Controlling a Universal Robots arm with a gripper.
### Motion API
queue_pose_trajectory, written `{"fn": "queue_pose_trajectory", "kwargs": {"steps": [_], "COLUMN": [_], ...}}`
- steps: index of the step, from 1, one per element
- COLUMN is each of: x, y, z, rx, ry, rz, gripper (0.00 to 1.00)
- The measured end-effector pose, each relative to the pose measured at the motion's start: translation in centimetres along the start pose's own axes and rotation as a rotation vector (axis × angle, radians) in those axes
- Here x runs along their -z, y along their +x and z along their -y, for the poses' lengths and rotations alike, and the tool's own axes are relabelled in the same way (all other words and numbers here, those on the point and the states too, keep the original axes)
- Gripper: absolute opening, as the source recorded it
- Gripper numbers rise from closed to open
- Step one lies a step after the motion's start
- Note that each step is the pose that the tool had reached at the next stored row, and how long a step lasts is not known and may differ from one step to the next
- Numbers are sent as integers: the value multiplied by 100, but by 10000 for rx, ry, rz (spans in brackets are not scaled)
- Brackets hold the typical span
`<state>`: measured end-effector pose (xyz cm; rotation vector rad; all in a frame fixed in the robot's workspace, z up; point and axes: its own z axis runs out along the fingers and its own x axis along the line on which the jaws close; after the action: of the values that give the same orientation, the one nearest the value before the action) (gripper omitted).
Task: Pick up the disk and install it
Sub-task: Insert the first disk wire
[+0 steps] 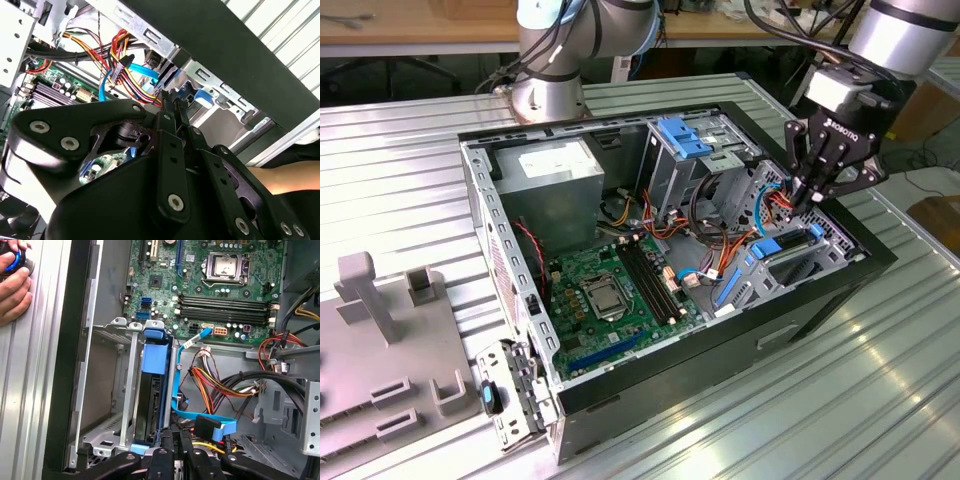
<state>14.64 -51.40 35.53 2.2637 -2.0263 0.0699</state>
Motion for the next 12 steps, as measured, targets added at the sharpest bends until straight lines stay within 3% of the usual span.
{"fn": "queue_pose_trajectory", "kwargs": {"steps": [2, 3, 5, 6, 8, 9, 12], "x": [-2, -2, -3, -4, -8, -9, -13], "y": [3, 10, 19, 33, 60, 76, 106], "z": [-12, -14, -16, -17, -20, -23, -39], "rx": [-6, -8, -5, 0, 3, 2, 1], "ry": [92, 152, 230, 293, 342, 350, 352], "rz": [61, 172, 439, 697, 904, 935, 936], "gripper": [17, 17, 17, 17, 17, 17, 17]}}
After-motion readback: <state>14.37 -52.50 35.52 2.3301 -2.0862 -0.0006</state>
